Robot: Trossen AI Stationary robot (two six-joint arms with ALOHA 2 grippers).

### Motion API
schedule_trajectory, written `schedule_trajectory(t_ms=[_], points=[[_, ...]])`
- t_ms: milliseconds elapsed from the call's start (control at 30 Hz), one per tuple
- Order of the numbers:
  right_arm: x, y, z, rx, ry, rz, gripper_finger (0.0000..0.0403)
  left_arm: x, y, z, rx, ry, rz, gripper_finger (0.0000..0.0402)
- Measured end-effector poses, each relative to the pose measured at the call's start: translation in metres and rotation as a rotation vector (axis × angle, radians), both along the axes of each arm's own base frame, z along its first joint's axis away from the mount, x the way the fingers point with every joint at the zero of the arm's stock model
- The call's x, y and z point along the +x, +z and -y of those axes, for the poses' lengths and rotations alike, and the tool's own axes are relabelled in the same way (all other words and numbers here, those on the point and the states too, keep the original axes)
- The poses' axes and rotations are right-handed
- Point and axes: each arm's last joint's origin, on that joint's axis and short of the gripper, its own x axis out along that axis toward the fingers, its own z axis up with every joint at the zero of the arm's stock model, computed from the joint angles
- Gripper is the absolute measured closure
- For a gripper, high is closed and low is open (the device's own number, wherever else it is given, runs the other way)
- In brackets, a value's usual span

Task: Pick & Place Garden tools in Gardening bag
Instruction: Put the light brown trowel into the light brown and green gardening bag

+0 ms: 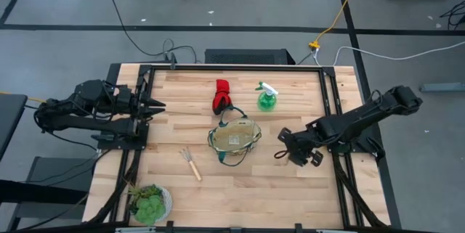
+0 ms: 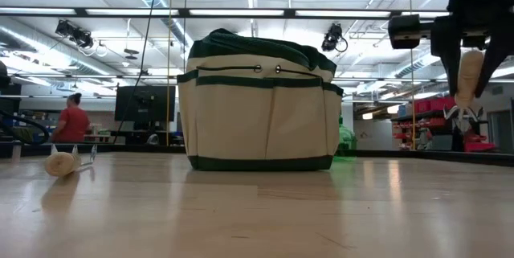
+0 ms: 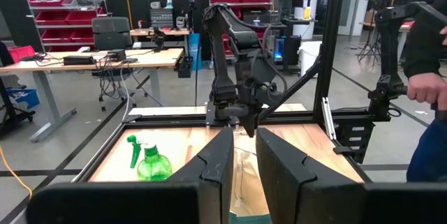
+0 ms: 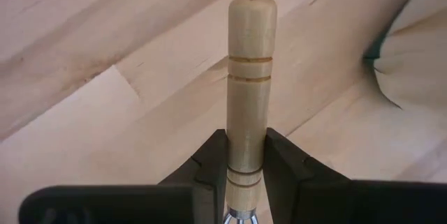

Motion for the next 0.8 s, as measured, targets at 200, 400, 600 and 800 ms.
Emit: schedule_trajectory(t_ms=[200, 400, 600, 800], points=[[-0.002, 0.004, 0.001, 0.034, -0.081, 0.012, 0.0333, 0.000, 0.000, 0.000, 0.000, 0.000, 0.000, 0.0330], [-0.001, 0.009, 0.001, 0.081, -0.165, 0.042, 0.0333, 0.000, 0.000, 0.000, 0.000, 0.000, -0.001, 0.0330], [-0.004, 0.018, 0.001, 0.129, -0.216, 0.097, 0.0333, 0.000, 0.000, 0.000, 0.000, 0.001, -0.001, 0.0330], [-0.008, 0.028, 0.003, 0.187, -0.267, 0.159, 0.0333, 0.000, 0.000, 0.000, 0.000, 0.000, 0.000, 0.0330]])
